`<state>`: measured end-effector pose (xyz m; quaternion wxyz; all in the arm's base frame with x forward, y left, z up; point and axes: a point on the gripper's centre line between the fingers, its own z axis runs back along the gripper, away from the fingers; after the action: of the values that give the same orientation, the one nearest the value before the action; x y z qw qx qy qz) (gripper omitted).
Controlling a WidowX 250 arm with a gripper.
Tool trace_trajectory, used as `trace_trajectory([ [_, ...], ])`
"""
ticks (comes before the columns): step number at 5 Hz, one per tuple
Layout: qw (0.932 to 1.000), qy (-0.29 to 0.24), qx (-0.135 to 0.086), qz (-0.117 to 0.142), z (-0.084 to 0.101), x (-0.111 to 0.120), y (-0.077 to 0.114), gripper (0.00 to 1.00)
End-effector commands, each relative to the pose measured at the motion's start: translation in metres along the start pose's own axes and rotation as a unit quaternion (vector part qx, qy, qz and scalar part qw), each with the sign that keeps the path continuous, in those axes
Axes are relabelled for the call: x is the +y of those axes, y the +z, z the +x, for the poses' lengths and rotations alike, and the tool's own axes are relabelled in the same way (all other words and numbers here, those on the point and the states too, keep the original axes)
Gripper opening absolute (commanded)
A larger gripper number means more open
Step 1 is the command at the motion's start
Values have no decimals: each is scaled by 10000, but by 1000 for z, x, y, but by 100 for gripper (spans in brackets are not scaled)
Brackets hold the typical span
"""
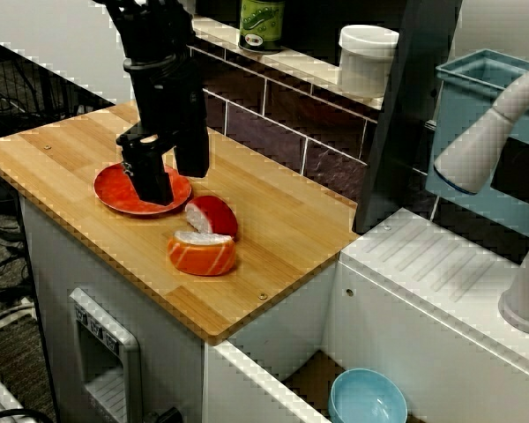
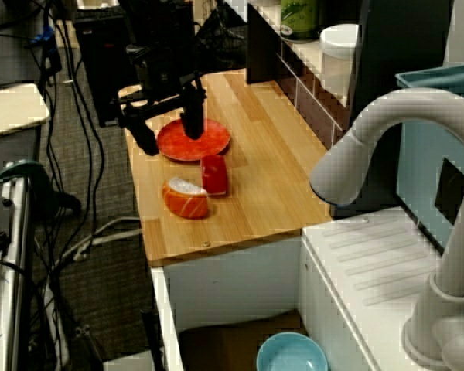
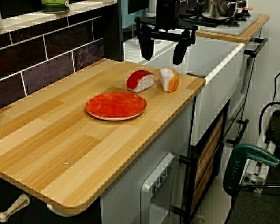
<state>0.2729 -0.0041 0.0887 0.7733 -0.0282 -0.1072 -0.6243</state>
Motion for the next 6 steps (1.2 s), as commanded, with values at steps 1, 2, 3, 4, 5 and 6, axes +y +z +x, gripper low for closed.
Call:
trace_trajectory([
  [1, 9997, -124, 3, 230, -4, 20, 2, 100],
  [2, 9997, -100, 25, 235, -2, 32, -5, 100],
  [3, 9997, -7, 13, 251, 3, 45, -14, 100],
  [4, 9996, 69, 113, 244, 6, 57, -27, 100],
  [5, 9994, 71, 219, 242, 5, 57, -33, 100],
  [6, 9990, -126, 413, 106, 3, 45, -34, 100],
])
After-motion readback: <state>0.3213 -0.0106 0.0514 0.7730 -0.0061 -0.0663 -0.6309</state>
